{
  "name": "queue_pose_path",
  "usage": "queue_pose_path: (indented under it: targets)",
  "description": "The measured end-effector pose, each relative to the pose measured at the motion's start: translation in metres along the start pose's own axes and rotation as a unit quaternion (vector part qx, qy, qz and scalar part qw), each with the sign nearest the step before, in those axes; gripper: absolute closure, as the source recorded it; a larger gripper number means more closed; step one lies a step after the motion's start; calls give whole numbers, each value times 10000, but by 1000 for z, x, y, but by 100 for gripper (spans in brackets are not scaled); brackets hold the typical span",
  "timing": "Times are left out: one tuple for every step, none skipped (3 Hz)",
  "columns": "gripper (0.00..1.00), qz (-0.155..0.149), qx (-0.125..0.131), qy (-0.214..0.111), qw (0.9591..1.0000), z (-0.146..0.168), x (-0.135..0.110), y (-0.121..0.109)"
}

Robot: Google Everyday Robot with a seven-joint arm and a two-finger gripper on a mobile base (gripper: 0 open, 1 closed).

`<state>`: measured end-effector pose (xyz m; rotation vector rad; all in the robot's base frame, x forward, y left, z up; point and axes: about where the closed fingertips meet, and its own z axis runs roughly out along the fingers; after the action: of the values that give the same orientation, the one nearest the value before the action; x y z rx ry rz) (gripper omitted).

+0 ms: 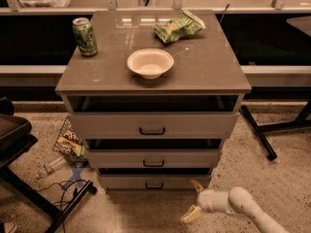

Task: Open bottom drawer

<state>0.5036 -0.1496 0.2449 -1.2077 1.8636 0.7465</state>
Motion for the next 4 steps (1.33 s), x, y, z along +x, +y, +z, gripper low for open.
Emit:
queue_pose_path:
  targets:
    - [0, -80, -5, -114, 9999, 31, 3, -17]
    - [0, -193, 90, -183, 9996, 39, -7, -36]
    - [0, -350, 231, -188, 9989, 31, -22, -55]
    - [0, -351, 226, -185, 9990, 31, -22, -55]
